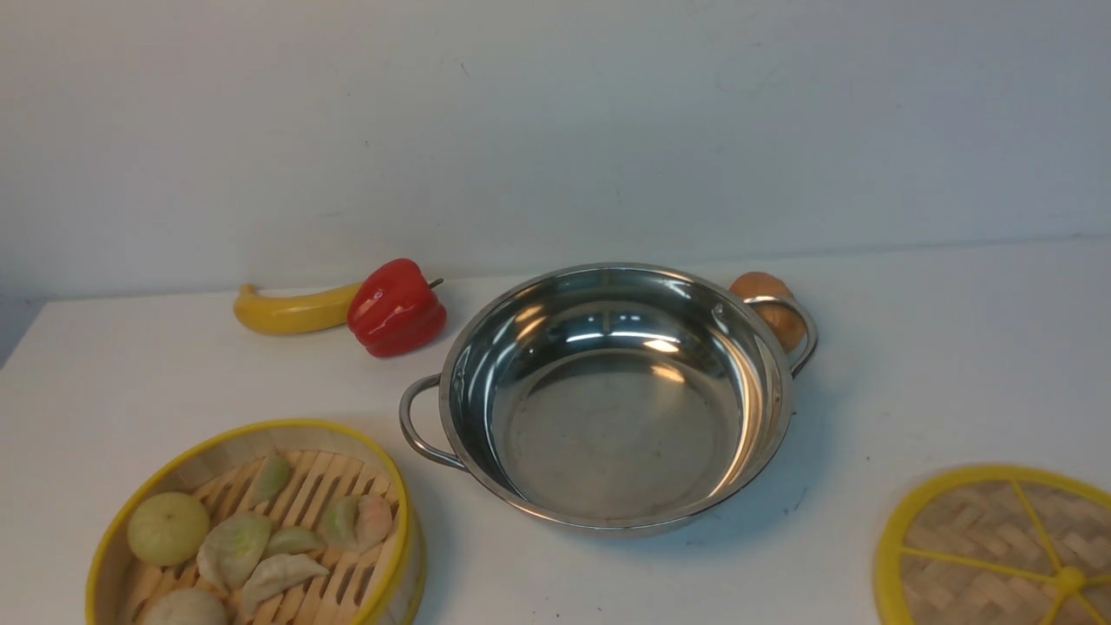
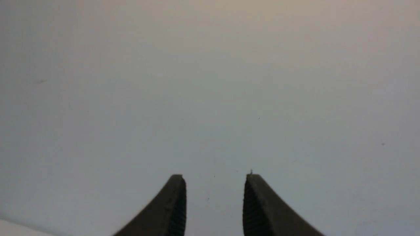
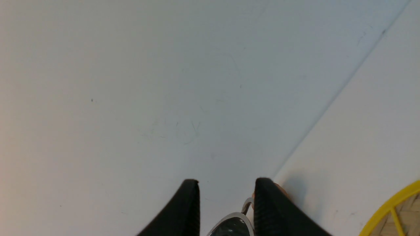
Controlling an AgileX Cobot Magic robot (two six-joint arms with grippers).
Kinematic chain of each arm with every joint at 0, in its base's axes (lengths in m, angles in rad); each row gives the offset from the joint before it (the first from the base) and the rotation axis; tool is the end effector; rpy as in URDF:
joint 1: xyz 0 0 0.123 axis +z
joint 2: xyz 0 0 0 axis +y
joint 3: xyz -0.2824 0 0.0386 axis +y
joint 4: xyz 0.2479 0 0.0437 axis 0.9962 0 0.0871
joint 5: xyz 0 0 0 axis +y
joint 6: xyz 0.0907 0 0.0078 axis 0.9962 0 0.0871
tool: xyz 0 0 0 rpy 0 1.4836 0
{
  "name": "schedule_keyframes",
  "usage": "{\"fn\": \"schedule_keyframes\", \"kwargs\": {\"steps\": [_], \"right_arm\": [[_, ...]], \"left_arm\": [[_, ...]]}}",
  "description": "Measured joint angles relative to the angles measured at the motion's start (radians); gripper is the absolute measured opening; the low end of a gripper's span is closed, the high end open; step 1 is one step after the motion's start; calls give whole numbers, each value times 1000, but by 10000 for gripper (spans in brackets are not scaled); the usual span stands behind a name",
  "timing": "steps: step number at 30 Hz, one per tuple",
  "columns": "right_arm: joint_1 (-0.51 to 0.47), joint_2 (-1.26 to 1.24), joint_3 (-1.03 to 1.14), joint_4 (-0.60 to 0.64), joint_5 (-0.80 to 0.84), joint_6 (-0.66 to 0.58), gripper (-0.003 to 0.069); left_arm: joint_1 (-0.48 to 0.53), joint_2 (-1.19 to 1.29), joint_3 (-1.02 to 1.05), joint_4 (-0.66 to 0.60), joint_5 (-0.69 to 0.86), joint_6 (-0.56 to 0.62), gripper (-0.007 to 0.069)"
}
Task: Place the steamer in the pot on the white table, and put the lid on the steamer.
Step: 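Grasp the rim of the steamer basket holding the buns with the left gripper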
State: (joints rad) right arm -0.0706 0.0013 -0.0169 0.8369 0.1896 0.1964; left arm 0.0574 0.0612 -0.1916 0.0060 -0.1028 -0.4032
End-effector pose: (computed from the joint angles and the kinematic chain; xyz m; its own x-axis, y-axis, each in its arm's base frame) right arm 0.0557 0.0089 0.2072 -0.0725 0.8532 -0.5165 -0.0149 0.5169 0.8559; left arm 0.0470 0.0026 0.2829 0.3119 -0.3696 -0.8753 0.0693 0.9276 -0.3670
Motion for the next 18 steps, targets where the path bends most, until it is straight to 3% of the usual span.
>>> {"fn": "schedule_keyframes", "kwargs": {"steps": [6, 15, 18], "right_arm": [[0, 0, -2, 0, 14, 0, 249], [0, 0, -2, 3, 111, -4, 249], [0, 0, -2, 2, 147, -20, 249]], "left_arm": [[0, 287, -277, 56, 405, 24, 242], [0, 785, -668, 93, 1017, 303, 242], [0, 915, -738, 98, 1117, 351, 242]]}}
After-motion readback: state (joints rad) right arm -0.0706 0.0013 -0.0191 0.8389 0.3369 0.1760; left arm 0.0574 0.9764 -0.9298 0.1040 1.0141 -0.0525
